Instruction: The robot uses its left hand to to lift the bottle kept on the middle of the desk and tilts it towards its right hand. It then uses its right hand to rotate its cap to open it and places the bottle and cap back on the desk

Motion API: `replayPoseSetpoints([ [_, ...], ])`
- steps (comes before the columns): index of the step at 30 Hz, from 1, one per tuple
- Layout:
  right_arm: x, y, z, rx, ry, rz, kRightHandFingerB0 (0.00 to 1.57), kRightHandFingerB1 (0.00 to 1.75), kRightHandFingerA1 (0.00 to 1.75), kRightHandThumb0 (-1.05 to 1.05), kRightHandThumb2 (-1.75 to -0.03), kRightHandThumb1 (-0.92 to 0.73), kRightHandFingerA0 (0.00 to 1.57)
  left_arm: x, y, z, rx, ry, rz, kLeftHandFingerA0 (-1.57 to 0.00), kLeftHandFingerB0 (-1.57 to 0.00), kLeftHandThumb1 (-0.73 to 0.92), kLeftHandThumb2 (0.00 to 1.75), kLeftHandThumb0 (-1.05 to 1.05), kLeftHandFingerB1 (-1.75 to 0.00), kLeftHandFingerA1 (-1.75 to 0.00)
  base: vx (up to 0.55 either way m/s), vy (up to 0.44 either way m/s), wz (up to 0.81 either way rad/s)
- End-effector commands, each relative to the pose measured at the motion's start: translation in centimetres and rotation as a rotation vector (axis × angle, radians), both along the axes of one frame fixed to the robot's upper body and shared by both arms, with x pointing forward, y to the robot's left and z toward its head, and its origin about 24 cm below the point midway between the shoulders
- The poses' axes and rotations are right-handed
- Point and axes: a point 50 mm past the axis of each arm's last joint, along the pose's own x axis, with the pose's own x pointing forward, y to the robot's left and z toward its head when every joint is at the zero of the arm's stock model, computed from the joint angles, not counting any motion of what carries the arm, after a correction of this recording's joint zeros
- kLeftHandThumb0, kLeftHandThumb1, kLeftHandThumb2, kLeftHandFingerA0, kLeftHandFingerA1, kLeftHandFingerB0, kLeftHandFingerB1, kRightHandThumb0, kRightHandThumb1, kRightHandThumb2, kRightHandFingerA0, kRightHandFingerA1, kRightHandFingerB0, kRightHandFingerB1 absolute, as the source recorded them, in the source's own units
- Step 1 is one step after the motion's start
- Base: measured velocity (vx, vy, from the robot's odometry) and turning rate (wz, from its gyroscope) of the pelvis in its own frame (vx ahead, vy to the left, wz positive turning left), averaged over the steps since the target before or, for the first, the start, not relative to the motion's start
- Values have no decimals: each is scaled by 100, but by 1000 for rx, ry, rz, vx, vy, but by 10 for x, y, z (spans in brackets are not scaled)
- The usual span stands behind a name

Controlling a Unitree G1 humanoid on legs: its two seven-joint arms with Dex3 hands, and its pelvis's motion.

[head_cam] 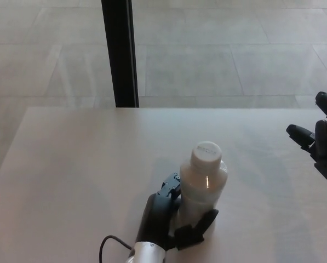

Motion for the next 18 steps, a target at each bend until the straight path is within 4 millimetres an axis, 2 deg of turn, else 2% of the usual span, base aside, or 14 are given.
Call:
replayPoseSetpoints([
  [1, -8, -16, 8, 21, -38, -91, 32, 31, 57, -59, -62, -73, 71, -14, -59, 3, -139, 84, 403, -73, -54, 85, 106, -3, -175, -175, 0, 0, 0],
  [5, -8, -16, 7, -24, -22, -77, 36, 32, 67, -53, -61, -68, 83, -3, -46, 13, -38, 5, 344, -73, -54, 78, 108, 4, -175, -175, 0, 0, 0],
  [6, -8, -15, 5, -47, -17, -75, 31, 49, 77, -59, -92, -56, 87, -1, -42, 14, -27, -3, 331, -74, -54, 79, 109, 3, -175, -175, 0, 0, 0],
  [7, -8, -13, 4, -74, -9, -78, 42, 34, 70, -53, -60, -69, 93, 1, -37, 16, -1, -27, 314, -77, -56, 78, 109, 3, -174, -175, 0, 0, 0],
  [8, -8, -10, 4, -103, -10, -61, 39, 33, 80, -50, -61, -69, 92, 3, -30, 18, 21, -45, 301, -79, -66, 78, 110, -1, -155, -175, 0, 0, 0],
  [9, -9, -7, 3, -130, -13, -36, 39, 33, 80, -50, -61, -69, 92, 6, -25, 19, 36, -57, 294, -79, -66, 78, 110, -1, -155, -175, 0, 0, 0],
  [10, -9, -4, 3, -130, -22, -4, 40, 34, 82, -50, -60, -68, 93, 8, -18, 20, 60, -64, 278, -77, -60, 78, 108, -1, -175, -175, 0, 0, 0],
  [12, -8, 1, 4, -168, -29, 28, 41, 34, 82, -53, -60, -65, 94, 12, -5, 22, 122, -99, 244, -77, -59, 75, 109, 2, -174, -175, 0, 0, 0],
  [13, -9, 3, 3, -187, -27, 43, 35, 48, 88, -58, -86, -50, 91, 14, 2, 24, 152, -110, 241, -78, -61, 74, 109, 2, -174, -175, 0, 0, 0],
  [14, -10, 5, 3, -200, -25, 53, 45, 35, 86, -54, -59, -62, 92, 15, 6, 25, 178, -114, 237, -78, -63, 75, 106, 2, -173, -175, 0, 0, 0],
  [15, -11, 7, 3, -213, -23, 61, 45, 35, 86, -54, -59, -62, 92, 15, 9, 26, 200, -117, 233, -78, -63, 75, 106, 2, -173, -175, 0, 0, 0],
  [16, -13, 14, 2, -243, -16, 88, 50, 36, 85, -50, -59, -61, 90, 21, 26, 30, 286, -128, 203, -77, -65, 71, 111, 6, -171, -175, 0, 0, 0],
  [17, -15, 16, 1, -267, -18, 114, 50, 36, 86, -48, -59, -61, 88, 23, 33, 34, 357, -144, 183, -98, -81, 70, 102, 4, -152, -175, 0, 0, 0],
  [18, -16, 18, 0, -300, -28, 125, 48, 37, 86, -48, -58, -61, 87, 24, 39, 37, 413, -152, 171, -73, -66, 71, 93, 8, -157, -175, 0, 0, 0],
])
